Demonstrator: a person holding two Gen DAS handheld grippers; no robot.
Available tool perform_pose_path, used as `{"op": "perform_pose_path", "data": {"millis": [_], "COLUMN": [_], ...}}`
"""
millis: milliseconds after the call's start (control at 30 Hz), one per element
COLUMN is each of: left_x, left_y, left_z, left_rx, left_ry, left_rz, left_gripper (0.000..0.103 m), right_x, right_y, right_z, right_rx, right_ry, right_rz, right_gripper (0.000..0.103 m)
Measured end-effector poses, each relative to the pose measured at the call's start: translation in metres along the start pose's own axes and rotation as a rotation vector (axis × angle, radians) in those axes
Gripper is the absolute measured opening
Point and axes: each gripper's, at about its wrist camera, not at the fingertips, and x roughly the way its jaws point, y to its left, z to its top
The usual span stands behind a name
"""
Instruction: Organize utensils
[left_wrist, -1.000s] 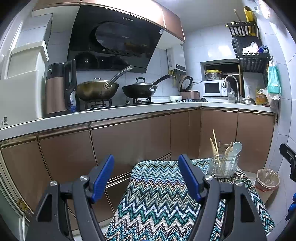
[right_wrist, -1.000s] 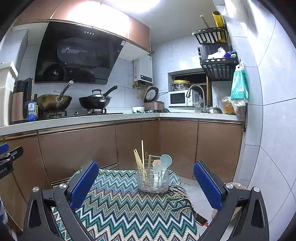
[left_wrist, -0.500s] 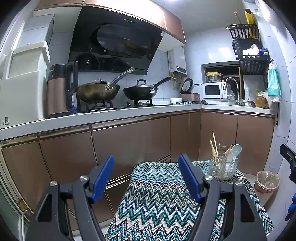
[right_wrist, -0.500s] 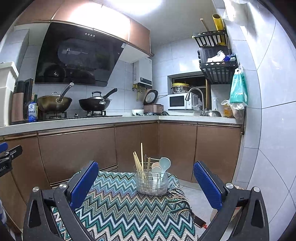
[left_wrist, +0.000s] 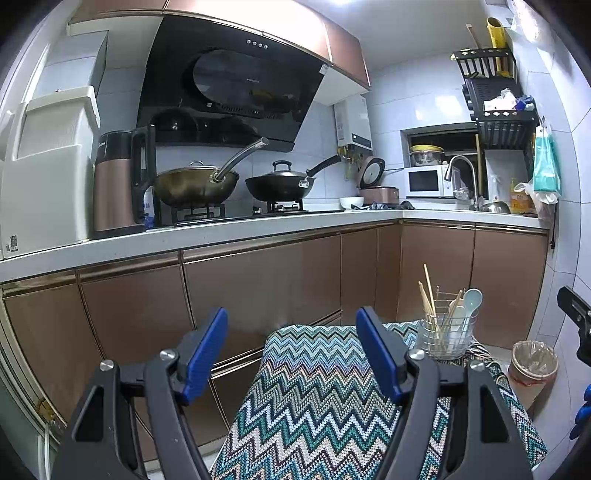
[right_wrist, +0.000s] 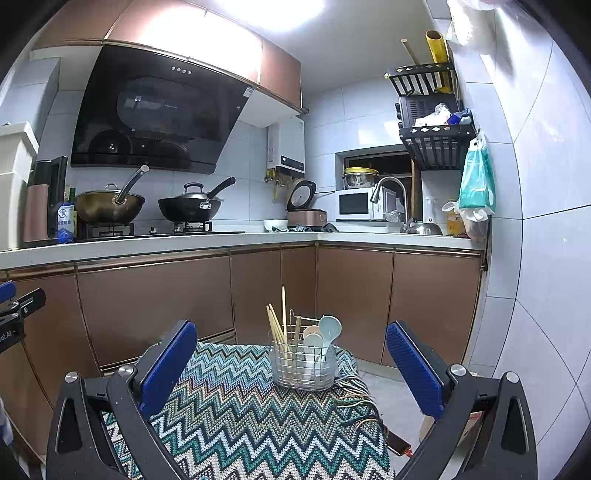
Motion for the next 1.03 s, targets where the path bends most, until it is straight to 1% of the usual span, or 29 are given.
{"op": "perform_pose_path", "data": {"millis": [400,800,1033], "left_x": [-0.0004,-0.0010,0.0023], "left_y": [0.0058,0.0057,0.0078], "left_z": [0.0038,0.0027,0.0008], "left_rx": [-0.008,-0.020,-0.037], "left_ry": [-0.009,-0.019,-0.007], "left_rz": [0.000,0.000,-0.003], "left_gripper": [0.070,0.070,0.070], "right_x": [-0.0018,-0.0036,-0.0033], "right_y": [0.0032,0.0096,0.0082], "right_z": [0.0037,0.0027,0.0009], "right_rx": [-0.005,-0.038,-0.040], "right_ry": [-0.007,-0.016,-0.015], "right_rz": [-0.002,-0.020,-0.027], "right_gripper": [0.103,0.103,0.103]}}
